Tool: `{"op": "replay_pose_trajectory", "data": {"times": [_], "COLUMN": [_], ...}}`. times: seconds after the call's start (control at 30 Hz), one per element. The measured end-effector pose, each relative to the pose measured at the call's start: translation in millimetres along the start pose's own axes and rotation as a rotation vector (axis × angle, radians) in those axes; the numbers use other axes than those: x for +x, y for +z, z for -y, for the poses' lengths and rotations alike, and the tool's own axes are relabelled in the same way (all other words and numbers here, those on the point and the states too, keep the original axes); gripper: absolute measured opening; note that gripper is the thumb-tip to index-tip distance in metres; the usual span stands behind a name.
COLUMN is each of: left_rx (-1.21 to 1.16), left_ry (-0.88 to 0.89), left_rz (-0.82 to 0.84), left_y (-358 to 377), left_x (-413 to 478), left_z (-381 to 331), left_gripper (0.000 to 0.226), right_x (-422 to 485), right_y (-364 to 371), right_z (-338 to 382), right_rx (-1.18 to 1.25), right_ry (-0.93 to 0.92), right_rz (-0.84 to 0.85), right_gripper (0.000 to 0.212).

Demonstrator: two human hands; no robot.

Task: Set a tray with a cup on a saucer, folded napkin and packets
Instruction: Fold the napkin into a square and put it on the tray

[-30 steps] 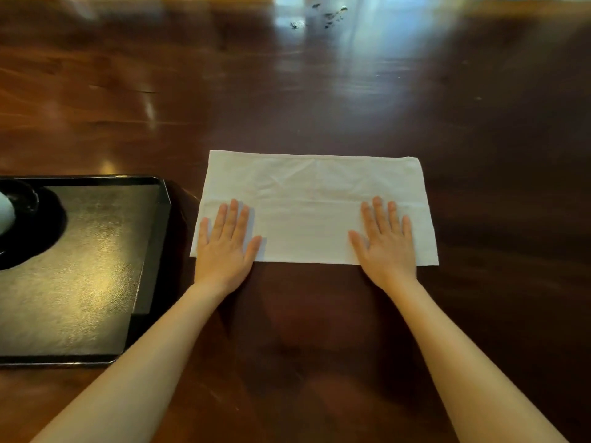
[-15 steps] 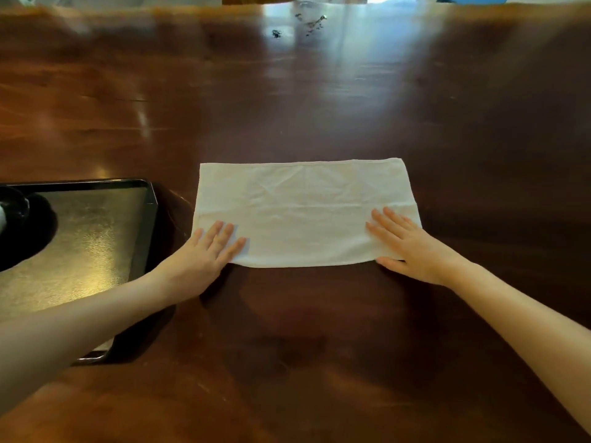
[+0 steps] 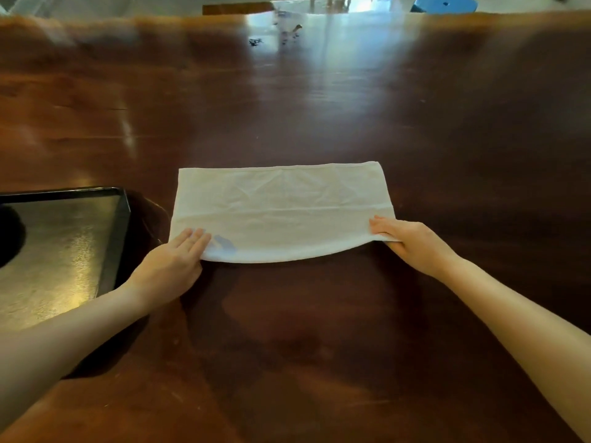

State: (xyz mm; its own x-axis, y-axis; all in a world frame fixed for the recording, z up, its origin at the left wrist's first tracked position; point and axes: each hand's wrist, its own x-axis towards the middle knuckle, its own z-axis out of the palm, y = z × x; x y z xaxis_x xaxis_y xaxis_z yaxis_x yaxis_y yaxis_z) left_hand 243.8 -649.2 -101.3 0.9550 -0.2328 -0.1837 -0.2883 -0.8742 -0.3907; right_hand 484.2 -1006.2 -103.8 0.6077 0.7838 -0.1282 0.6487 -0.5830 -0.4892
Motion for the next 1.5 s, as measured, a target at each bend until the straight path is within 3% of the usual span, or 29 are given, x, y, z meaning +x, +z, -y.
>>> {"op": "replay_pose_trajectory", "data": {"times": [0.07,0.2,0.3,0.43,0.6,0.7,0.8,1.0,1.1,1.23,1.5], "left_rx": [-0.070,-0.599,-0.801,-1.199,-1.520,-1.446,-1.284,-0.830,-0.689,-0.624,-0.638], "left_ry": [-0.064,-0.506,-0.656,-0.949,-1.167,-1.262,-1.352,-1.342,-1.286,-1.276,-1.306], "left_rz": [-0.076,-0.140,-0.183,-0.278,-0.584,-0.698,-0.707,-0.379,-0.258,-0.218,-0.310], "left_y": [-5,-4,6,12,10,13,19,41,46,45,48], "left_x": [-1,-3,-12,-12,9,33,57,80,87,89,87], "left_z": [-5,-3,14,25,22,26,34,47,50,50,48], "left_gripper": [0.036,0.023,0.018,0.021,0.022,0.028,0.035,0.036,0.037,0.034,0.026], "right_x": [4,16,21,29,47,67,88,114,114,116,118], "right_y": [-6,-21,-27,-27,-16,-5,-1,14,28,33,39], "right_z": [-6,-12,-13,-15,-12,-5,1,-3,-1,1,-2], "right_rx": [0.134,0.394,0.505,0.671,0.700,0.521,0.381,-0.125,-0.331,-0.396,-0.401], "right_ry": [0.094,0.290,0.348,0.388,0.414,0.430,0.487,0.585,0.568,0.608,0.696], "right_rz": [-0.047,-0.014,0.014,-0.093,-0.301,-0.465,-0.595,-0.526,-0.575,-0.580,-0.611], "right_gripper": [0.033,0.018,0.009,0.011,0.020,0.037,0.040,0.037,0.038,0.038,0.026]}}
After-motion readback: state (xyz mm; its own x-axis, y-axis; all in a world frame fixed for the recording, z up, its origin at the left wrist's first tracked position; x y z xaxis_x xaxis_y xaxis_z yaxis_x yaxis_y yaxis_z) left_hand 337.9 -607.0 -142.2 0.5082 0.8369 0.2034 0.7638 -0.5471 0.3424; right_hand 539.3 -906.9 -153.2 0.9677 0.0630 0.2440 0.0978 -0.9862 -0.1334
